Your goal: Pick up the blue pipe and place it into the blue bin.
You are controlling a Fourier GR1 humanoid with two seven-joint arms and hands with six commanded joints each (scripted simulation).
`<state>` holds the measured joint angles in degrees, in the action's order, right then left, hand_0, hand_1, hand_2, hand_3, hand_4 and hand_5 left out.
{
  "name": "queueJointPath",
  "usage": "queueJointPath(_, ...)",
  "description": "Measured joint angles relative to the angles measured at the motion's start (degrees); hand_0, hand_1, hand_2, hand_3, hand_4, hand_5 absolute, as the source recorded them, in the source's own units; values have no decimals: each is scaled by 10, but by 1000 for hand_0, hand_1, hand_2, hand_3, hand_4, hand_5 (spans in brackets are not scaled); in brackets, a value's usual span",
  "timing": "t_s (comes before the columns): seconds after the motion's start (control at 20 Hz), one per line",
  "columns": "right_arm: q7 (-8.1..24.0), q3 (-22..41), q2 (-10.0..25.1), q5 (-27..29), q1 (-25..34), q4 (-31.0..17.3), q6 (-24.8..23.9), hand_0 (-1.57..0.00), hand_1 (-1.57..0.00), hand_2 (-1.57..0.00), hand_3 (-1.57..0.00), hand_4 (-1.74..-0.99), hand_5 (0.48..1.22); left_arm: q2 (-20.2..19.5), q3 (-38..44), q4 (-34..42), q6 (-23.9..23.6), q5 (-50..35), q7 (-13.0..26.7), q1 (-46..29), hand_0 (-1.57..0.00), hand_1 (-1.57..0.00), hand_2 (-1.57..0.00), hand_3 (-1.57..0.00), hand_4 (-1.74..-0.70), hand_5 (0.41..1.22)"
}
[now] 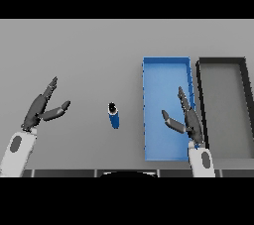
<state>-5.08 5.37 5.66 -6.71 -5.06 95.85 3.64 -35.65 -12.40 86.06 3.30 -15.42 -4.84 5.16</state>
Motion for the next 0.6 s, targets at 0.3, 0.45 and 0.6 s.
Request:
queueJointPath(0.3,29,10,9,-32,-2,19,-15,1,1,1,1,-1186,598,-14,-12,6,46,-10,-14,2,1,1,1,1,-1090,596)
queueJointPath(0.45,23,14,13,-36,-4,16,-9,1,1,1,1,-1198,607,-27,-37,41,93,-15,-28,-18,1,1,1,1,-1102,554)
queueJointPath(0.6,21,16,13,-35,-2,18,-6,1,1,1,1,-1208,611,-23,-71,75,117,-14,-9,-32,1,1,1,1,-1141,503)
